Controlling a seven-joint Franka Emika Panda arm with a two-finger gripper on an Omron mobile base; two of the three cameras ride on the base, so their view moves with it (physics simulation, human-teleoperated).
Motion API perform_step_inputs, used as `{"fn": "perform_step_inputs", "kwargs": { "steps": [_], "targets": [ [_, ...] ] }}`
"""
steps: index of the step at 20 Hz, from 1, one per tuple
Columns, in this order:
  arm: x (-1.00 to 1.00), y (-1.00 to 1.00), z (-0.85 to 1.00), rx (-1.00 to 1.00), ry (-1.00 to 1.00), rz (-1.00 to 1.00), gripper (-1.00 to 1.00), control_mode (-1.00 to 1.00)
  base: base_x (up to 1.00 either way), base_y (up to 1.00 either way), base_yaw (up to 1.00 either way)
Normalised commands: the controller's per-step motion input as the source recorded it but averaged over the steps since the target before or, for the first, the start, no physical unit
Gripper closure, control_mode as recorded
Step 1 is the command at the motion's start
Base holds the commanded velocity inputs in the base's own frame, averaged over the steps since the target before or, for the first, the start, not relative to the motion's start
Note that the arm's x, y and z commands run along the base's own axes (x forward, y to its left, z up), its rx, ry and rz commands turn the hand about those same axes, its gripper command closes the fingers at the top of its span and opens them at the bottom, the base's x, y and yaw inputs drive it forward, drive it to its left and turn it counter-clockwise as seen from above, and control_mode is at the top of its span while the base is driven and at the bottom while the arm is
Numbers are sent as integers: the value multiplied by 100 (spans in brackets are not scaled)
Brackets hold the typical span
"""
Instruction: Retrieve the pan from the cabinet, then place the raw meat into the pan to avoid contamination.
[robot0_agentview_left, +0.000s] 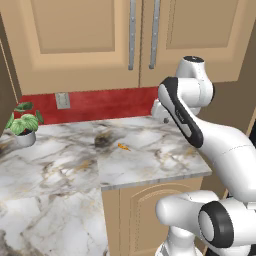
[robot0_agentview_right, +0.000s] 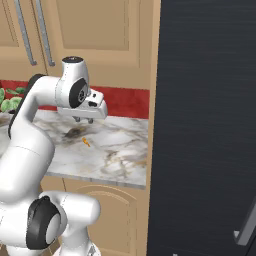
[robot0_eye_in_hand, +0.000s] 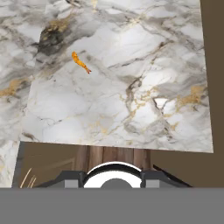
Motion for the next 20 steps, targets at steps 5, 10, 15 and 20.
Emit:
{"fn": "perform_step_inputs", "kwargs": {
  "steps": [5, 10, 15, 20],
  "targets": [
    [-5, 5, 0, 0, 3, 0, -100, -100, 0, 0, 0],
    [-20, 9, 7, 0, -2, 1, -100, -100, 0, 0, 0],
    [-28, 4, 19, 0, -10, 1, -100, -100, 0, 0, 0],
    [-25, 8, 23, 0, -15, 1, -100, -100, 0, 0, 0]
  ]
}}
